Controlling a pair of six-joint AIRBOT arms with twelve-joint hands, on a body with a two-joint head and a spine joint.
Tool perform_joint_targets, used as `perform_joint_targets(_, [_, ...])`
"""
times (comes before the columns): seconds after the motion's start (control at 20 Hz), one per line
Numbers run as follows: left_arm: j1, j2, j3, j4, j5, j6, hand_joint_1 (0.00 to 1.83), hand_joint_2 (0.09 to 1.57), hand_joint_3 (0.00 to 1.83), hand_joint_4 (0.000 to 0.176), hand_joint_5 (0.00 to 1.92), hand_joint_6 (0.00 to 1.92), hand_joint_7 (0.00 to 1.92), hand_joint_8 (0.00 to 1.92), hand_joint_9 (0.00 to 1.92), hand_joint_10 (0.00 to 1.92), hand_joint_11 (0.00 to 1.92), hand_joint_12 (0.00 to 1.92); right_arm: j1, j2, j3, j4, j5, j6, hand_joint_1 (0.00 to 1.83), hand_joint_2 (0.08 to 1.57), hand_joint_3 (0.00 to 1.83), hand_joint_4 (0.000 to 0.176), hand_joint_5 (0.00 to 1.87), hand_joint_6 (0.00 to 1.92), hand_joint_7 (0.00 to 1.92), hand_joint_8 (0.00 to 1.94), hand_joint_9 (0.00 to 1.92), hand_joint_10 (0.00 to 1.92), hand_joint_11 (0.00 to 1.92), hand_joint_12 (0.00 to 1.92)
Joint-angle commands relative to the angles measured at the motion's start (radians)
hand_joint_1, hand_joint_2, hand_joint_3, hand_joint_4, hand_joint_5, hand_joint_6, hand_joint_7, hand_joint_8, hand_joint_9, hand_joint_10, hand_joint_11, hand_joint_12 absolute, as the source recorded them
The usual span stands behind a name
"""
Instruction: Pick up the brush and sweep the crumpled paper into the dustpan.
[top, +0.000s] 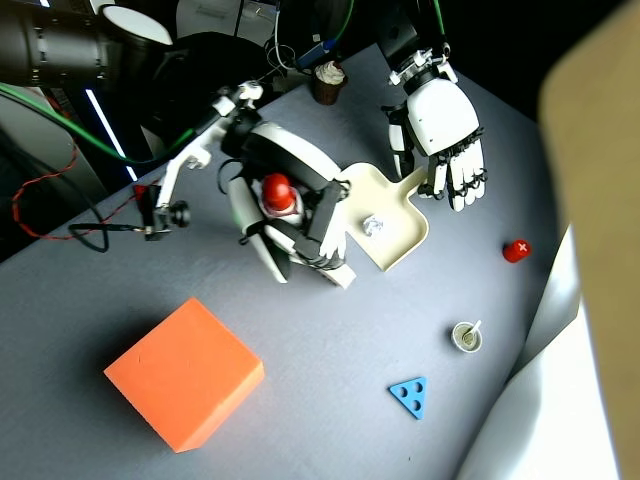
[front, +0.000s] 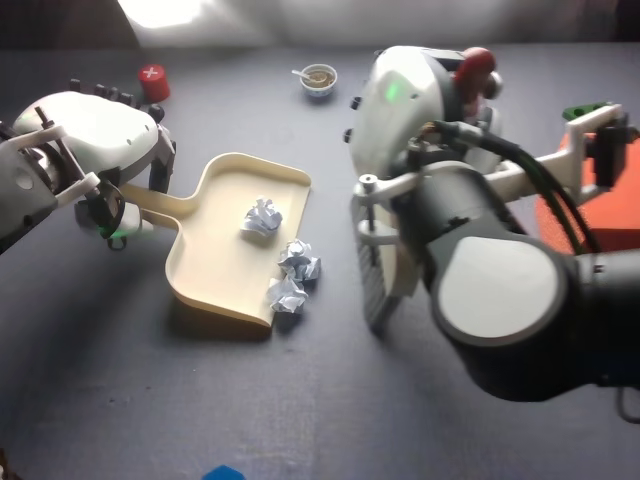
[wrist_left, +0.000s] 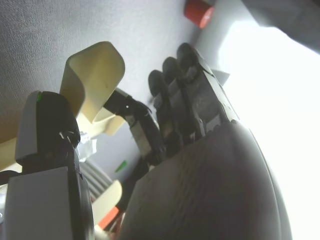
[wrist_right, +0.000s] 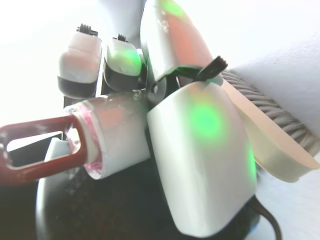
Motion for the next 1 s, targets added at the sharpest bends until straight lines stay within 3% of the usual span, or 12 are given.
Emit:
perform_joint_targets(0.0, [-0.005,-0.003,0.004,0.031,-0.093,0.006,1.08,1.15,0.0,0.0,0.91,1.09,0.43,0.0,0.36,0.01,0.35,0.01,0.009,-0.002,0.006,-0.092,-0.034,0.001,1.55,1.2,0.0,0.146,0.86,1.92,0.93,1.94,1.2,1.92,1.34,1.92])
perform_joint_targets(0.3, [-0.005,-0.009,0.005,0.039,-0.109,0.004,1.11,1.14,0.0,0.0,0.94,1.04,0.44,0.0,0.38,0.0,0.36,0.01,0.007,-0.088,0.087,-0.137,-0.008,0.086,1.55,1.21,0.0,0.153,0.89,1.92,0.99,1.94,1.25,1.92,1.35,1.92])
perform_joint_targets(0.7, [-0.009,-0.008,0.004,0.031,-0.11,0.004,1.06,1.16,0.0,0.0,0.9,1.11,0.43,0.0,0.36,0.0,0.35,0.01,0.004,-0.111,0.132,-0.347,0.017,0.42,1.52,1.19,0.0,0.157,0.91,1.92,1.07,1.94,1.31,1.92,1.39,1.92])
perform_joint_targets(0.85, [-0.01,-0.007,0.004,0.029,-0.11,0.004,1.07,1.15,0.0,0.0,0.92,1.07,0.43,0.0,0.36,0.0,0.34,0.01,-0.008,-0.105,0.137,-0.358,0.016,0.418,1.53,1.2,0.0,0.149,0.92,1.92,1.06,1.94,1.31,1.92,1.38,1.92])
perform_joint_targets(0.95, [-0.01,-0.006,0.004,0.028,-0.11,0.004,1.09,1.14,0.0,0.0,0.94,1.04,0.43,0.0,0.35,0.0,0.34,0.01,-0.012,-0.092,0.128,-0.363,0.016,0.409,1.53,1.19,0.0,0.134,0.93,1.92,1.06,1.94,1.31,1.92,1.38,1.92])
